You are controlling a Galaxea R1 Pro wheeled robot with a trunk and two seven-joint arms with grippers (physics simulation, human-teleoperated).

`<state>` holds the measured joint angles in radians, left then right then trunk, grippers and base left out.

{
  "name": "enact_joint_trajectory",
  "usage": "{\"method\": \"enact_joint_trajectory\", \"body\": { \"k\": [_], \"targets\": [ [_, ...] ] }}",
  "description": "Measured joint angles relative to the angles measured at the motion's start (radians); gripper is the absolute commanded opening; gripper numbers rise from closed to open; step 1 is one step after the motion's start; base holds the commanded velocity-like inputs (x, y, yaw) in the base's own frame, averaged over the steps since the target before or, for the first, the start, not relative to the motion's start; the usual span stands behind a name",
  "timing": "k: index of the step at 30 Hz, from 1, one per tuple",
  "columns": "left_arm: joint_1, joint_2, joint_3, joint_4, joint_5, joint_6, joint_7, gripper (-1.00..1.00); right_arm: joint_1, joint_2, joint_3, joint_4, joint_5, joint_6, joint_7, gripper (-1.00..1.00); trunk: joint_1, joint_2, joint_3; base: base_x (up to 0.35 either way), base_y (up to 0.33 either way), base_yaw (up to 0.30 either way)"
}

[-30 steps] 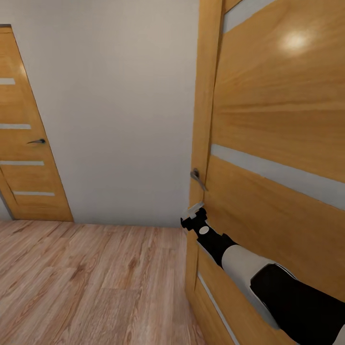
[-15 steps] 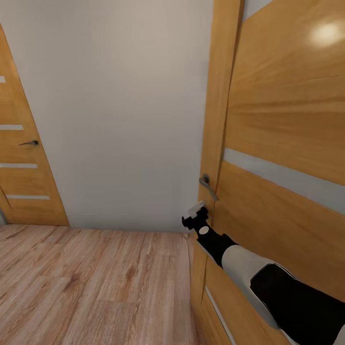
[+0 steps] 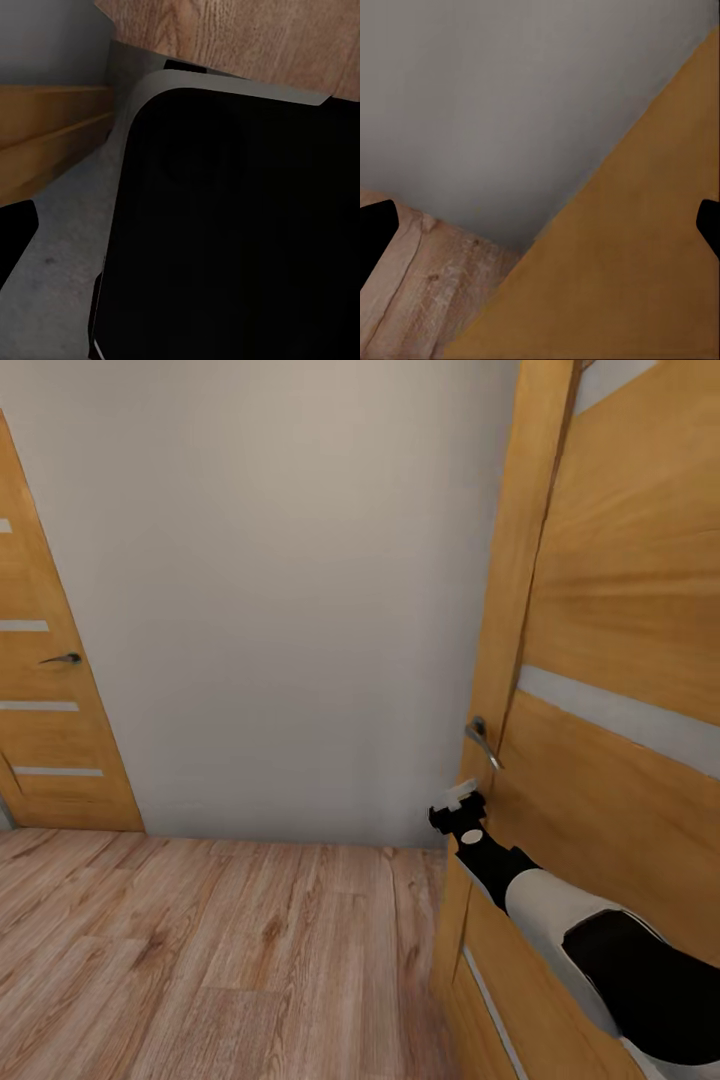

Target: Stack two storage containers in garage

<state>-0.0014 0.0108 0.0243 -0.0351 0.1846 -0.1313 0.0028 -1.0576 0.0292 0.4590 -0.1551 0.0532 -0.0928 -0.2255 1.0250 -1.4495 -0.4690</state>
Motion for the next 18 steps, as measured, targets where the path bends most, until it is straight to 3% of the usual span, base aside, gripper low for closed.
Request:
{"method": "enact_joint_trajectory", "body": {
  "k": [6, 7, 13, 15, 18],
  "targets": [
    [0.0, 0.0, 0.0, 0.0, 0.0, 0.0, 0.0, 1.0, 0.0, -0.058, -0.008, 0.0, 0.0, 0.002, 0.004, 1.0, 0.0, 0.0, 0.0, 0.0, 0.0, 0.0],
    [0.0, 0.0, 0.0, 0.0, -0.001, 0.0, 0.0, 1.0, 0.0, -0.065, -0.026, 0.001, 0.0, 0.002, 0.0, 1.0, 0.0, 0.0, 0.0, 0.0, 0.0, 0.0],
    [0.0, 0.0, 0.0, 0.0, -0.001, 0.0, 0.0, 1.0, 0.0, -0.121, -0.023, 0.0, 0.0, 0.002, 0.003, 1.0, 0.0, 0.0, 0.0, 0.0, 0.0, 0.0],
    [0.0, 0.0, 0.0, 0.0, -0.001, 0.0, 0.0, 1.0, 0.0, -0.137, -0.058, 0.001, 0.0, 0.002, -0.002, 1.0, 0.0, 0.0, 0.0, 0.0, 0.0, 0.0],
    [0.0, 0.0, 0.0, 0.0, -0.001, 0.0, 0.0, 1.0, 0.0, -0.158, -0.078, 0.0, 0.0, 0.003, 0.0, 1.0, 0.0, 0.0, 0.0, 0.0, 0.0, 0.0]
  ]
}}
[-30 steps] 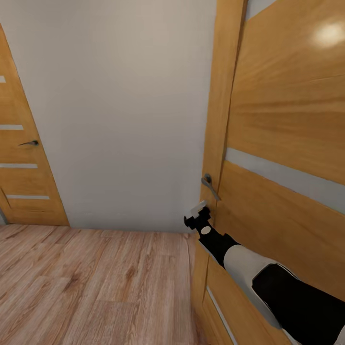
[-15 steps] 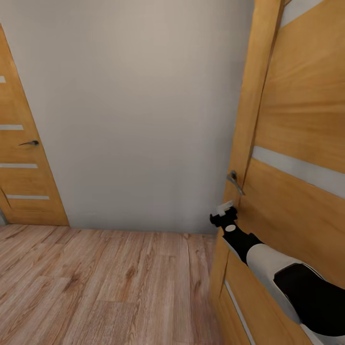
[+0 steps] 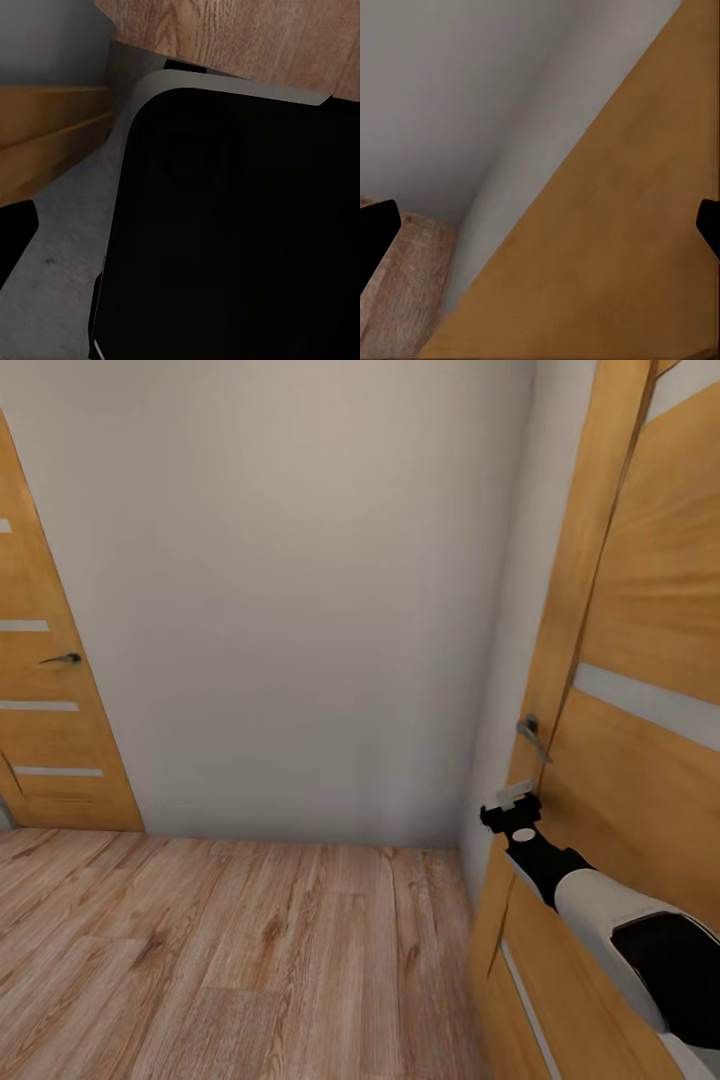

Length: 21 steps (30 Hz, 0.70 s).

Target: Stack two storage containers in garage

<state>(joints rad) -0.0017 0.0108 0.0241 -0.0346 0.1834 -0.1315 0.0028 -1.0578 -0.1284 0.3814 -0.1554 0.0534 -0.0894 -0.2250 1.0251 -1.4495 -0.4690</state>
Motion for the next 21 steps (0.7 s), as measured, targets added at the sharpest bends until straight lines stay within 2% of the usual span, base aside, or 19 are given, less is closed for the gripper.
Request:
{"method": "enact_joint_trajectory", "body": {
  "k": [3, 5, 21],
  "targets": [
    [0.0, 0.0, 0.0, 0.0, 0.0, 0.0, 0.0, 1.0, 0.0, -0.027, -0.028, 0.001, -0.001, 0.0, -0.004, 1.0, 0.0, 0.0, 0.0, 0.0, 0.0, 0.0],
    [0.0, 0.0, 0.0, 0.0, 0.0, 0.0, 0.0, 1.0, 0.0, -0.042, -0.013, 0.0, -0.003, 0.002, 0.002, 1.0, 0.0, 0.0, 0.0, 0.0, 0.0, 0.0],
    [0.0, -0.001, 0.0, 0.0, 0.0, -0.001, 0.0, 1.0, 0.0, -0.041, -0.011, 0.0, 0.0, 0.008, 0.001, 1.0, 0.0, 0.0, 0.0, 0.0, 0.0, 0.0]
  ]
}}
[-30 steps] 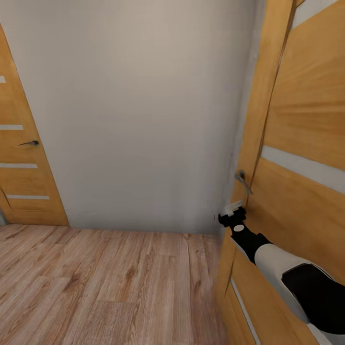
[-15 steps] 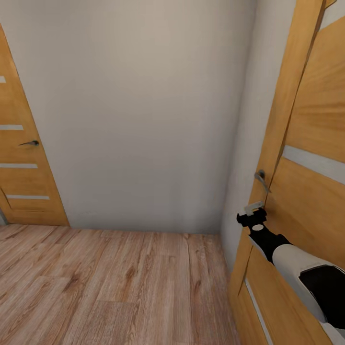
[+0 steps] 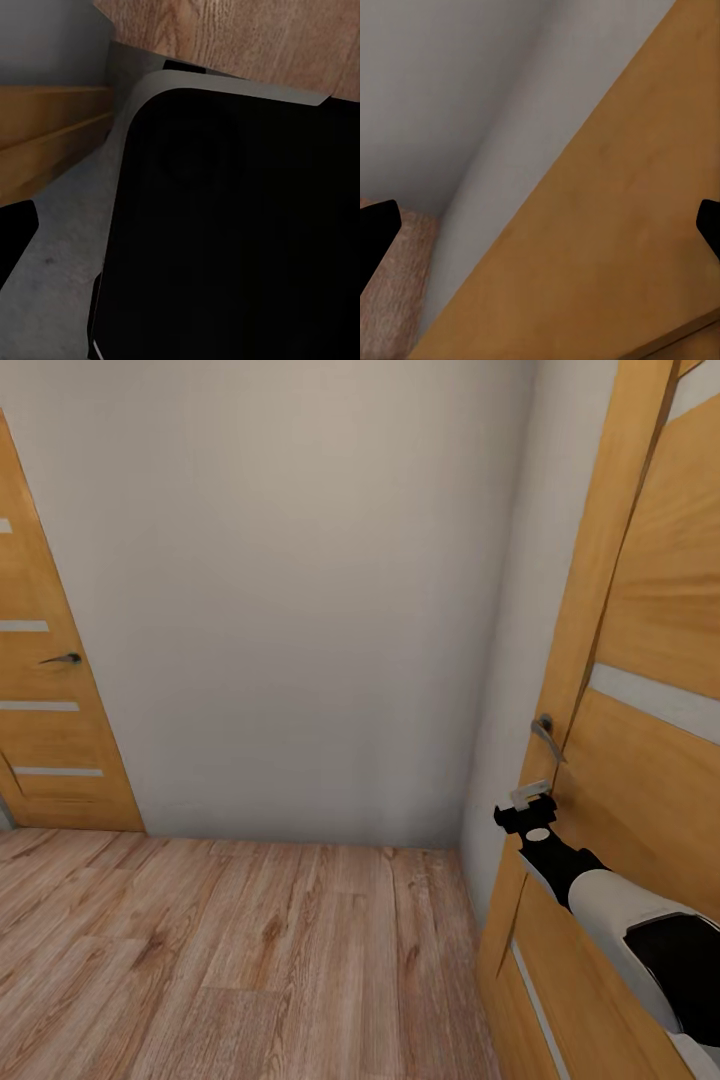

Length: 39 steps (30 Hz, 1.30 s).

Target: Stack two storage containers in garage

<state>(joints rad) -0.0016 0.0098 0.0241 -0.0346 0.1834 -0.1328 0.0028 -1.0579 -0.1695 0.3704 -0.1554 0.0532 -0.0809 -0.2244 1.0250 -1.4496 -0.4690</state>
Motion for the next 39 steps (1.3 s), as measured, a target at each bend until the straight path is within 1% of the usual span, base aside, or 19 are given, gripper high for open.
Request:
{"method": "enact_joint_trajectory", "body": {
  "k": [4, 5, 7, 8, 11, 14, 17, 18, 19, 21, 24, 25, 27, 28, 30, 31, 33, 37, 39],
  "targets": [
    [0.0, 0.001, 0.0, 0.0, 0.0, 0.001, 0.0, 1.0, 0.0, -0.001, -0.001, -0.001, -0.002, 0.002, 0.004, 1.0, 0.0, 0.0, 0.0, 0.0, 0.0, 0.0],
    [0.0, 0.001, 0.0, 0.0, 0.0, 0.001, 0.0, 1.0, 0.0, 0.008, -0.024, 0.002, -0.005, 0.002, 0.0, 1.0, 0.0, 0.0, 0.0, 0.0, 0.0, 0.0],
    [0.0, 0.001, 0.0, 0.0, 0.0, 0.001, 0.0, 1.0, 0.0, 0.075, -0.023, 0.008, -0.005, 0.002, 0.005, 1.0, 0.0, 0.0, 0.0, 0.0, 0.0, 0.0],
    [0.0, 0.001, 0.0, 0.0, 0.0, 0.001, 0.0, 1.0, 0.0, 0.096, -0.026, 0.014, -0.006, 0.002, 0.006, 1.0, 0.0, 0.0, 0.0, 0.0, 0.0, 0.0],
    [0.0, 0.001, 0.0, 0.0, 0.001, 0.001, 0.0, 1.0, 0.001, 0.177, -0.025, 0.084, -0.006, 0.0, 0.008, 1.0, 0.0, 0.0, 0.0, 0.0, 0.0, 0.0],
    [0.0, 0.001, 0.0, 0.0, 0.001, 0.001, 0.0, 1.0, 0.001, 0.234, -0.026, 0.153, -0.006, -0.003, 0.01, 1.0, 0.0, 0.0, 0.0, 0.0, 0.0, 0.0],
    [0.0, 0.001, 0.0, 0.0, 0.001, 0.001, 0.0, 1.0, 0.019, 0.255, -0.028, 0.176, -0.007, -0.002, 0.01, 1.0, 0.0, 0.0, 0.0, 0.0, 0.0, 0.0],
    [0.0, 0.001, 0.0, 0.0, 0.002, 0.001, 0.0, 1.0, 0.032, 0.257, -0.028, 0.178, -0.007, -0.002, 0.01, 1.0, 0.0, 0.0, 0.0, 0.0, 0.0, 0.0],
    [0.0, 0.001, 0.0, -0.001, 0.001, 0.002, 0.0, 1.0, 0.067, 0.258, -0.03, 0.181, -0.008, -0.002, 0.01, 1.0, 0.0, 0.0, 0.0, 0.0, 0.0, 0.0],
    [0.0, 0.001, 0.0, -0.001, 0.0, 0.002, 0.0, 1.0, 0.209, 0.258, -0.034, 0.185, -0.008, -0.004, 0.011, 1.0, 0.0, 0.0, 0.0, 0.0, 0.0, 0.0],
    [0.0, 0.001, 0.0, -0.001, 0.0, 0.001, 0.0, 1.0, 0.367, 0.253, -0.04, 0.186, -0.014, -0.008, 0.011, 1.0, 0.0, 0.0, 0.0, 0.0, 0.0, 0.0],
    [0.0, 0.001, 0.0, -0.001, 0.0, 0.001, 0.0, 1.0, 0.39, 0.251, -0.04, 0.186, -0.017, -0.008, 0.011, 1.0, 0.0, 0.0, 0.0, 0.0, 0.0, 0.0],
    [0.0, 0.002, 0.001, -0.001, 0.0, 0.0, 0.0, 1.0, 0.506, 0.24, -0.043, 0.186, -0.03, -0.008, 0.01, 1.0, 0.0, 0.0, 0.0, 0.0, 0.0, 0.0],
    [0.0, 0.002, 0.001, -0.001, 0.0, 0.0, 0.0, 1.0, 0.528, 0.236, -0.042, 0.186, -0.032, -0.009, 0.01, 1.0, 0.0, 0.0, 0.0, 0.0, 0.0, 0.0],
    [0.0, 0.002, 0.001, -0.001, 0.0, 0.0, 0.0, 1.0, 0.634, 0.219, -0.044, 0.186, -0.037, -0.01, 0.01, 1.0, 0.0, 0.0, 0.0, 0.0, 0.0, 0.0],
    [0.0, 0.002, 0.001, 0.0, 0.0, 0.0, 0.0, 1.0, 0.652, 0.215, -0.043, 0.186, -0.037, -0.01, 0.01, 1.0, 0.0, 0.0, 0.0, 0.0, 0.0, 0.0],
    [0.0, 0.002, 0.002, -0.001, 0.0, 0.0, 0.0, 1.0, 0.73, 0.2, -0.044, 0.186, -0.038, -0.007, 0.01, 1.0, 0.0, 0.0, 0.0, 0.0, 0.0, 0.0],
    [0.0, 0.002, 0.002, -0.001, 0.0, 0.0, 0.0, 1.0, 0.825, 0.191, -0.042, 0.186, -0.035, -0.01, 0.012, 1.0, 0.0, 0.0, 0.0, 0.0, 0.0, 0.0],
    [0.0, 0.002, 0.002, 0.0, 0.0, 0.0, 0.0, 1.0, 0.852, 0.191, -0.041, 0.186, -0.034, -0.012, 0.014, 1.0, 0.0, 0.0, 0.0, 0.0, 0.0, 0.0]
  ]
}}
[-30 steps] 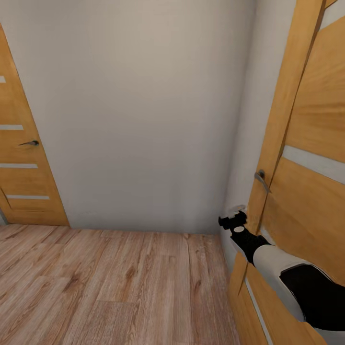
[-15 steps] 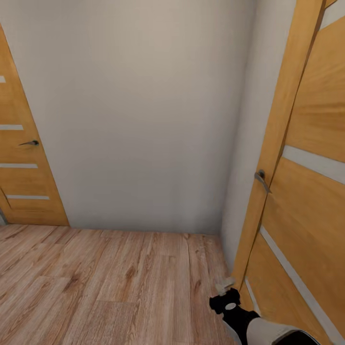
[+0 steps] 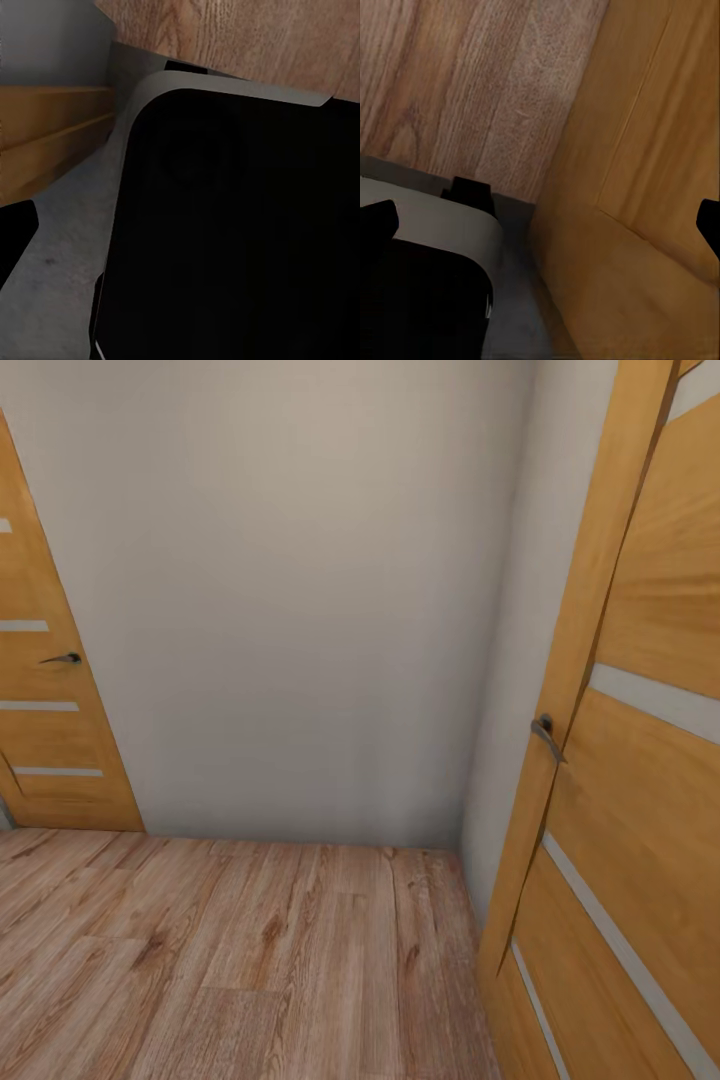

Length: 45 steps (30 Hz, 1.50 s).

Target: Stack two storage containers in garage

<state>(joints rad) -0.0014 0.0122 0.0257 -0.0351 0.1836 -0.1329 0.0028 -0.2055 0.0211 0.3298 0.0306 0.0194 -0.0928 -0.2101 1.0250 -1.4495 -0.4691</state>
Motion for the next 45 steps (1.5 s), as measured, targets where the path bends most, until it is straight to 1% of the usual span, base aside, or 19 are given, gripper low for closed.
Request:
{"method": "enact_joint_trajectory", "body": {
  "k": [2, 5, 8, 11, 15, 20, 24, 38, 45],
  "targets": [
    [0.0, 0.0, 0.0, 0.0, 0.0, 0.0, 0.0, 1.0, 0.024, 0.001, 0.001, 0.0, 0.001, -0.01, 0.011, 1.0, 0.0, 0.0, 0.0, 0.0, 0.0, 0.0],
    [0.0, 0.0, 0.0, 0.0, 0.0, 0.0, 0.0, 1.0, 0.037, 0.005, 0.002, 0.0, 0.001, -0.025, 0.036, 1.0, 0.0, 0.0, 0.0, 0.0, 0.0, 0.0],
    [0.0, 0.0, 0.0, 0.0, 0.0, 0.0, 0.0, 1.0, 0.04, 0.006, 0.001, 0.0, 0.0, -0.029, 0.063, 1.0, 0.0, 0.0, 0.0, 0.0, 0.0, 0.0],
    [0.0, -0.001, 0.0, 0.0, 0.0, 0.0, 0.0, 1.0, 0.042, 0.005, 0.001, 0.0, -0.002, -0.032, 0.115, 1.0, 0.0, 0.0, 0.0, 0.0, 0.0, 0.0],
    [0.0, -0.001, 0.0, 0.0, 0.0, 0.0, 0.0, 1.0, 0.043, 0.006, 0.0, 0.0, -0.003, -0.032, 0.133, 1.0, 0.0, 0.0, 0.0, 0.0, 0.0, 0.0],
    [0.0, -0.002, -0.001, 0.001, 0.0, 0.0, 0.0, 1.0, 0.043, 0.007, 0.0, 0.0, -0.004, -0.034, 0.135, 1.0, 0.0, 0.0, 0.0, 0.012, 0.0, 0.0],
    [0.0, -0.001, 0.0, 0.001, 0.0, 0.0, 0.0, 1.0, 0.043, 0.007, 0.0, 0.0, -0.004, -0.033, 0.136, 1.0, 0.0, 0.0, 0.0, 0.166, 0.0, 0.0],
    [0.0, -0.001, 0.0, 0.002, 0.001, 0.003, 0.0, 1.0, 0.043, 0.001, 0.0, 0.0, -0.006, -0.032, 0.136, 1.0, -0.001, 0.0, 0.0, 0.31, 0.0, 0.0],
    [0.0, -0.001, 0.0, 0.002, 0.001, 0.004, 0.0, 1.0, 0.043, 0.005, 0.0, 0.0, -0.006, -0.025, 0.136, 1.0, -0.001, 0.0, 0.0, 0.322, 0.0, 0.0]
  ]
}}
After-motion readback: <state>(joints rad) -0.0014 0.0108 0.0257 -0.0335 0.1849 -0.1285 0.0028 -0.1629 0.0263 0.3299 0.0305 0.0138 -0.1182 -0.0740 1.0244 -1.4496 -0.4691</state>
